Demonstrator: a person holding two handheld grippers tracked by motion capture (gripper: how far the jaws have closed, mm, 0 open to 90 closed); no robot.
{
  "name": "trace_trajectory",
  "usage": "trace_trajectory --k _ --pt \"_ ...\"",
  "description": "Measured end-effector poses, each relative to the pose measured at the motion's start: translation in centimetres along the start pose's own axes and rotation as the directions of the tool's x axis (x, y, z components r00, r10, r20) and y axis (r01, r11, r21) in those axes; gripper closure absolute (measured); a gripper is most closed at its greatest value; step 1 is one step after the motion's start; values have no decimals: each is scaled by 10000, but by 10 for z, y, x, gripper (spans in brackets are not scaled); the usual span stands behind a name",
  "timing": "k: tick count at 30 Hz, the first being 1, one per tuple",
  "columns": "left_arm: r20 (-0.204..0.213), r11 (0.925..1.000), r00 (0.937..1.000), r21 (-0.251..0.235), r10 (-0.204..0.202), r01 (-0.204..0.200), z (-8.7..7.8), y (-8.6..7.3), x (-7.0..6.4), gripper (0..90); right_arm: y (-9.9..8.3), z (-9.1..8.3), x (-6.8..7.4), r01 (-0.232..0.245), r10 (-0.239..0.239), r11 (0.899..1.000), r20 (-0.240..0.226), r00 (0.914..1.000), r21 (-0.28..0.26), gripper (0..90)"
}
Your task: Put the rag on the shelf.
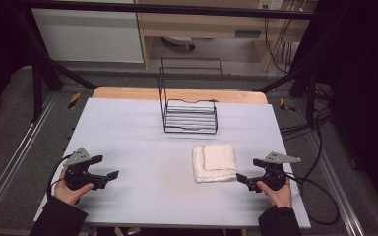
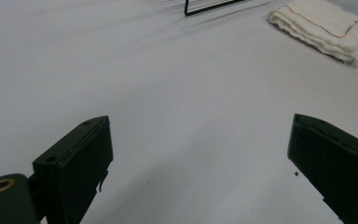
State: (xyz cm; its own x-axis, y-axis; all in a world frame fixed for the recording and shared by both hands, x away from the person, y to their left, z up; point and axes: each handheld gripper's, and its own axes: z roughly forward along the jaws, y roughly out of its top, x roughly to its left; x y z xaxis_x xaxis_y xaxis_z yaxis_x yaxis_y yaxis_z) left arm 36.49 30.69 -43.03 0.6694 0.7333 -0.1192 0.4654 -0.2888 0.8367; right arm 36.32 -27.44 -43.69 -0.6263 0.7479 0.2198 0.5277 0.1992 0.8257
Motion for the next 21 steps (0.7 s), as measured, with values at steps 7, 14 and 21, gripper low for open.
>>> trace_trajectory --k 7,14,21 --pt "-95 10000 9999 49 60 -60 0 0 0 66 0 0 0 -18 18 10000 19 10000 27 8" --pt "-99 9999 9998 45 159 -159 0 -1 -1 66 1 2 4 8 -10 9998 91 10000 210 8" --pt "-104 9999 9998 94 140 -139 1 -1 -3 66 6 8 13 305 -308 9992 129 9994 261 20"
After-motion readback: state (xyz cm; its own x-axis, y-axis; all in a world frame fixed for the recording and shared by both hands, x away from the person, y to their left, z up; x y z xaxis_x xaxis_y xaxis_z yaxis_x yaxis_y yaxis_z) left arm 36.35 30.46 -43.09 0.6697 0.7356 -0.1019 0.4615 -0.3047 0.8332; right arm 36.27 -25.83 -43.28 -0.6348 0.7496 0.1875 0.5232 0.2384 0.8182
